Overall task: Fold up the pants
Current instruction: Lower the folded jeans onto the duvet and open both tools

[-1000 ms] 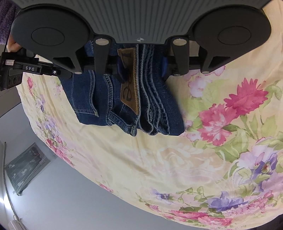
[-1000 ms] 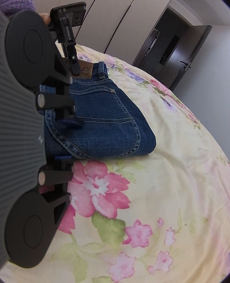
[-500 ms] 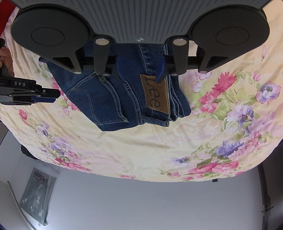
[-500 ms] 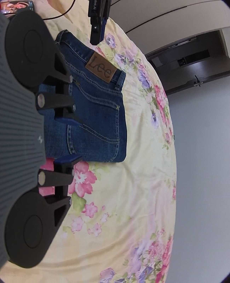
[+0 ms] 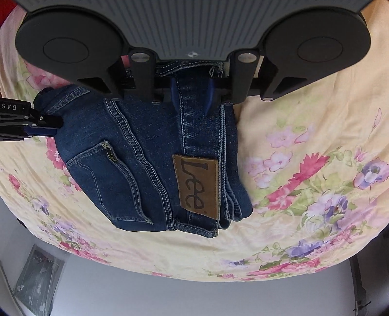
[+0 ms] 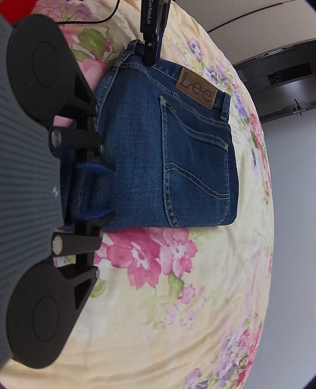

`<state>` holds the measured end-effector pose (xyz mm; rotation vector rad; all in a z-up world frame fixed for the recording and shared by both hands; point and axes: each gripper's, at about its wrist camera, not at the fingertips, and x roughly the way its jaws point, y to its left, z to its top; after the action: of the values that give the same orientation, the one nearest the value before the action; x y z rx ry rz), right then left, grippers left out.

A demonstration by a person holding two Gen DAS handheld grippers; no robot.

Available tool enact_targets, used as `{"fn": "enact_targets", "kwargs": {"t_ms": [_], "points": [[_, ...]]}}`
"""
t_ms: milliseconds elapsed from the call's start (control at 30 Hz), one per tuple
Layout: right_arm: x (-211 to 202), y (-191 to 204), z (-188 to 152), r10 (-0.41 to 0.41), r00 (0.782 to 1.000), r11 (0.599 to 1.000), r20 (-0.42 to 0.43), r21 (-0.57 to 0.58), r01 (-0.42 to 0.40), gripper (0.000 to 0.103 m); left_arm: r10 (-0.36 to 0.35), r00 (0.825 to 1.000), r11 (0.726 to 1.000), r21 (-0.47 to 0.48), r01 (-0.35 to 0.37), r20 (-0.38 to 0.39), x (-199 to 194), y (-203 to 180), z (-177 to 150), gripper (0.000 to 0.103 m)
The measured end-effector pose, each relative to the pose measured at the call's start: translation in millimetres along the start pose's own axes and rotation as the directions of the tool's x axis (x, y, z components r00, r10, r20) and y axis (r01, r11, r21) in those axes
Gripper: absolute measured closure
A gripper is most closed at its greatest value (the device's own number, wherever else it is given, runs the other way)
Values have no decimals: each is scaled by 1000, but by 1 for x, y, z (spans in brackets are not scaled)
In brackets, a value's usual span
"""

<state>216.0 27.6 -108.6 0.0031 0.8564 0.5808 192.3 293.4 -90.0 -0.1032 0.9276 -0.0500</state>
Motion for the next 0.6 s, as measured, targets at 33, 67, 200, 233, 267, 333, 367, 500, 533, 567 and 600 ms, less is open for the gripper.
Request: {"fn": "enact_targets", "kwargs": {"t_ms": [33, 67, 200, 233, 267, 333, 367, 500, 533, 567, 600], "points": [[1, -1, 3, 3, 1000, 1000, -11, 2, -3, 75, -5, 1000, 1000, -5, 5, -9, -1, 0, 2, 73], [0, -1, 4, 5, 1000, 1000, -17, 1, -5, 75, -9, 1000, 1000, -13, 9, -14, -2, 1, 3, 73], [-13, -3, 16, 12, 999, 1000, -33, 3, -12, 75, 6, 1000, 999, -40, -6, 1, -16, -5, 12, 73], [-19, -3, 19, 15, 1000, 1000, -25, 5, -15, 75, 9, 1000, 999, -35, -8, 21, -23, -9, 15, 72], [-28, -2, 23, 20, 1000, 1000, -8, 0, -20, 75, 11, 999, 1000, -23, -10, 47, -33, -14, 19, 72], [-46, 1, 31, 24, 999, 1000, 29, -17, -23, 74, 12, 996, 1000, -1, -12, 89, -54, -23, 27, 72], [-58, 3, 36, 27, 998, 999, 50, -27, -26, 73, 15, 994, 1000, 5, -16, 112, -67, -28, 33, 72], [-106, 14, 47, 49, 990, 997, 133, -61, -41, 66, 35, 982, 998, 37, -43, 183, -122, -49, 54, 71], [-118, 18, 48, 53, 987, 997, 150, -68, -43, 65, 41, 980, 998, 46, -51, 194, -134, -53, 58, 69], [-130, 21, 48, 57, 984, 996, 168, -73, -45, 63, 47, 978, 997, 57, -60, 205, -148, -59, 62, 67], [-141, 24, 48, 61, 981, 996, 186, -76, -48, 60, 53, 975, 996, 65, -68, 216, -162, -64, 65, 66]]}}
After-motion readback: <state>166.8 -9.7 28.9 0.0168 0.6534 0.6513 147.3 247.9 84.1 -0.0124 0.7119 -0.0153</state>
